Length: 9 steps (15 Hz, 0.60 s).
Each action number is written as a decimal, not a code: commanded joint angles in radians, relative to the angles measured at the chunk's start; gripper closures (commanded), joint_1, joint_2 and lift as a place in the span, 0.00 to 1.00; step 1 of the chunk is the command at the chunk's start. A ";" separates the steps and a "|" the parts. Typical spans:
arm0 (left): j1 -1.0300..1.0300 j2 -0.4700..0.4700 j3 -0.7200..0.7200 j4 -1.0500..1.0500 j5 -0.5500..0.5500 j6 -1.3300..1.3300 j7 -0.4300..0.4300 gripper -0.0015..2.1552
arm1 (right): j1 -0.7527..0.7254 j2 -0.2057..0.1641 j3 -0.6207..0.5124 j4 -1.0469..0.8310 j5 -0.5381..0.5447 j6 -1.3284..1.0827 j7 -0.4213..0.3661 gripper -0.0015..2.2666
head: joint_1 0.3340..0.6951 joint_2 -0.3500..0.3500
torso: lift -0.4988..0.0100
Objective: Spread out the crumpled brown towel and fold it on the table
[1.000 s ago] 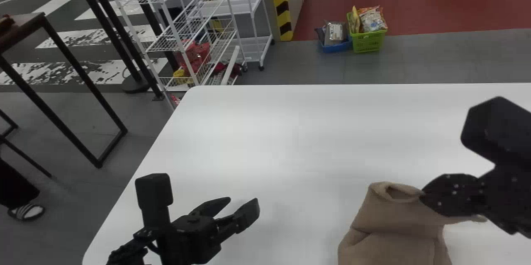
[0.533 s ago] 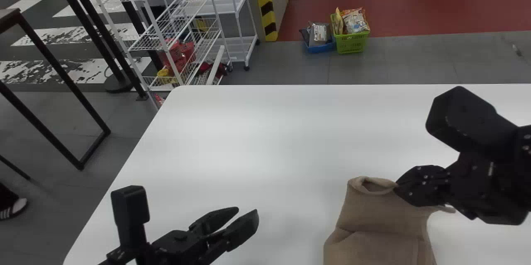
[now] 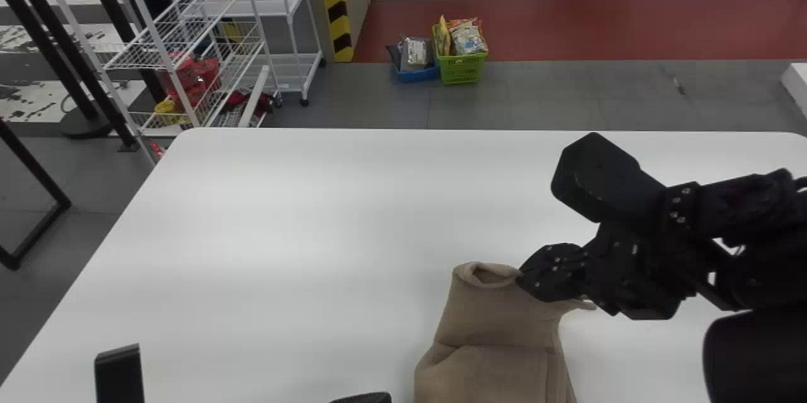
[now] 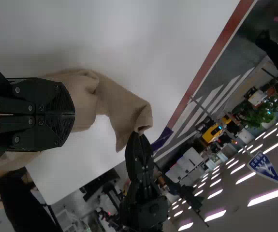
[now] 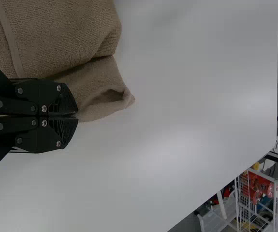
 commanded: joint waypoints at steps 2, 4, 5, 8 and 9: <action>-0.002 0.005 -0.032 -0.001 0.001 0.018 -0.011 0.80 | 0.000 0.000 0.001 0.003 0.000 -0.001 0.005 0.54 | 1.00 0.58 | 0.73; -0.020 0.009 -0.076 0.016 -0.039 0.054 -0.031 0.80 | 0.002 0.000 0.000 0.005 0.000 -0.001 0.005 0.54 | 1.00 0.56 | 0.73; -0.028 0.009 -0.099 0.022 -0.063 0.057 -0.031 0.80 | 0.000 0.000 0.000 0.005 0.000 -0.001 0.005 0.54 | 1.00 0.55 | 0.73; -0.063 0.015 -0.139 0.048 -0.089 0.122 -0.041 0.80 | -0.003 0.000 0.000 0.011 0.000 -0.010 0.005 0.54 | 1.00 0.49 | 0.73; -0.077 0.017 -0.162 0.057 -0.117 0.149 -0.044 0.80 | -0.005 0.002 -0.004 0.012 -0.001 -0.010 0.005 0.54 | 1.00 0.47 | 0.73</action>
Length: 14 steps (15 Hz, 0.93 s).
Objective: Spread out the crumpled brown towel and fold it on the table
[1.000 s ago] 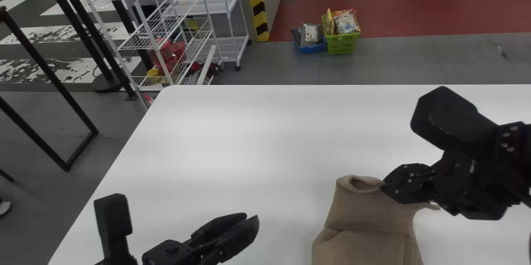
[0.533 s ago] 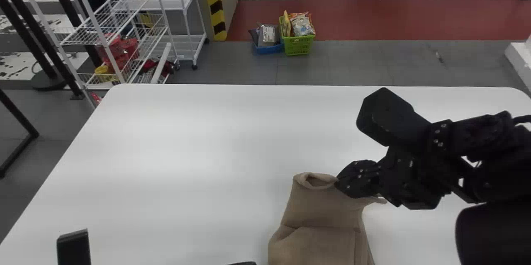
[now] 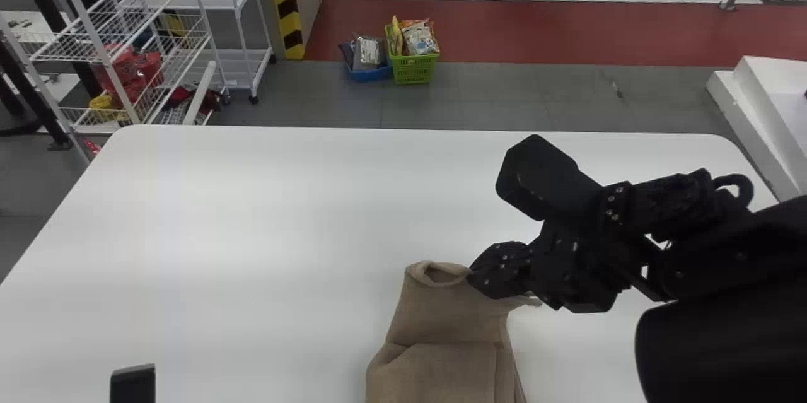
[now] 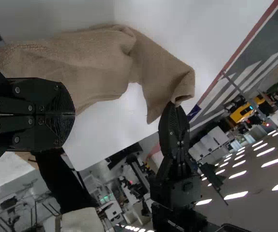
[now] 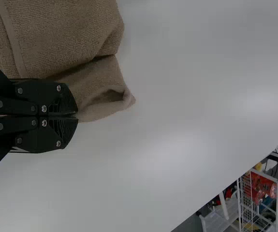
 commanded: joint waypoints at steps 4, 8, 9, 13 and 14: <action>-0.068 0.001 -0.096 0.072 -0.100 0.046 0.013 0.80 | -0.015 0.001 -0.005 0.011 -0.009 -0.006 0.005 0.54 | 1.00 0.42 | 0.73; -0.114 -0.003 -0.143 0.110 -0.159 0.039 0.043 0.80 | -0.021 0.002 -0.005 0.012 -0.012 -0.006 0.005 0.54 | 1.00 0.40 | 0.73; -0.116 -0.005 -0.171 0.116 -0.195 0.021 0.049 0.80 | -0.023 0.001 -0.007 0.012 -0.015 -0.006 0.005 0.54 | 1.00 0.39 | 0.73; -0.152 -0.003 -0.220 0.152 -0.258 -0.004 0.091 0.80 | -0.041 0.007 -0.020 0.019 -0.024 -0.006 0.005 0.54 | 1.00 0.38 | 0.73; -0.166 -0.005 -0.229 0.167 -0.271 -0.004 0.097 0.80 | -0.047 0.013 -0.030 0.028 -0.027 -0.009 0.005 0.54 | 1.00 0.37 | 0.73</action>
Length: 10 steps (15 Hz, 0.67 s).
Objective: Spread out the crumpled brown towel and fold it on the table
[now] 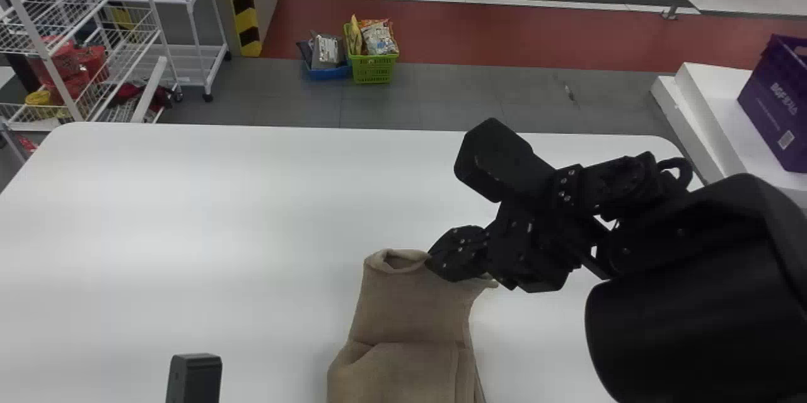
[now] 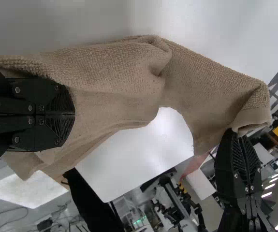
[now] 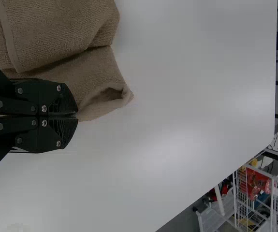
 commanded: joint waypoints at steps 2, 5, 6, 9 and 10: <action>-0.043 0.000 -0.032 0.049 -0.025 -0.009 0.023 0.80 | -0.018 0.017 -0.022 0.031 -0.008 -0.015 0.005 0.54 | 1.00 0.37 | 0.73; -0.083 0.000 -0.058 0.075 -0.025 -0.015 0.054 0.80 | -0.044 0.045 -0.043 0.062 -0.011 -0.030 0.005 0.54 | 1.00 0.36 | 0.73; -0.095 -0.002 -0.062 0.081 -0.025 -0.018 0.060 0.80 | -0.058 0.051 -0.045 0.071 -0.011 -0.030 0.005 0.54 | 1.00 0.35 | 0.73; -0.124 -0.005 -0.078 0.095 -0.025 -0.024 0.082 0.80 | -0.092 0.074 -0.045 0.096 -0.011 -0.030 0.005 0.54 | 1.00 0.35 | 0.73; -0.135 -0.005 -0.081 0.099 -0.025 -0.027 0.089 0.80 | -0.101 0.083 -0.046 0.103 -0.009 -0.033 0.005 0.54 | 1.00 0.35 | 0.73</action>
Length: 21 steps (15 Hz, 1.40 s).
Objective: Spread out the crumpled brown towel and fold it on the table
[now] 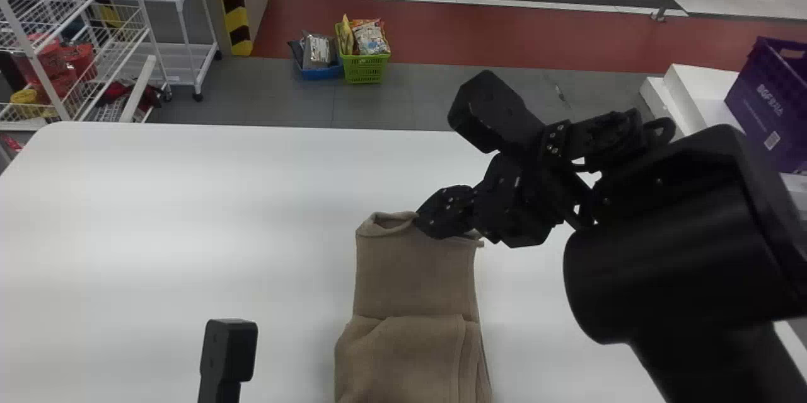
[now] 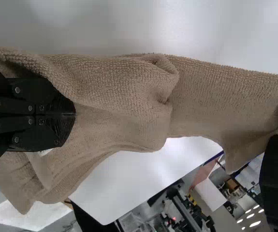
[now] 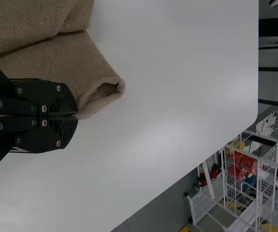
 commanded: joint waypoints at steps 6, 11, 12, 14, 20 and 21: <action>-0.090 -0.004 -0.010 0.086 0.009 -0.006 0.028 0.80 | -0.016 0.010 0.060 -0.050 -0.029 0.136 0.005 0.54 | 1.00 0.37 | 0.73; -0.123 -0.004 -0.023 0.111 0.008 -0.021 0.045 0.80 | 0.074 -0.042 0.185 -0.175 -0.008 0.259 0.005 0.54 | 1.00 0.43 | 0.73; -0.127 -0.004 -0.023 0.111 0.008 -0.021 0.046 0.80 | 0.103 -0.057 0.191 -0.200 -0.006 0.262 0.005 0.54 | 1.00 0.43 | 0.73; -0.129 -0.002 -0.021 0.111 0.006 -0.021 0.048 0.80 | 0.149 -0.093 0.199 -0.246 -0.003 0.275 0.005 0.54 | 1.00 0.44 | 0.73; -0.140 -0.002 -0.010 0.131 0.005 -0.037 0.053 0.80 | 0.258 -0.197 0.200 -0.350 -0.017 0.299 0.005 0.54 | 1.00 0.39 | 0.73; -0.140 -0.002 -0.009 0.132 0.005 -0.040 0.054 0.80 | 0.277 -0.215 0.200 -0.359 -0.026 0.305 0.005 0.54 | 1.00 0.39 | 0.73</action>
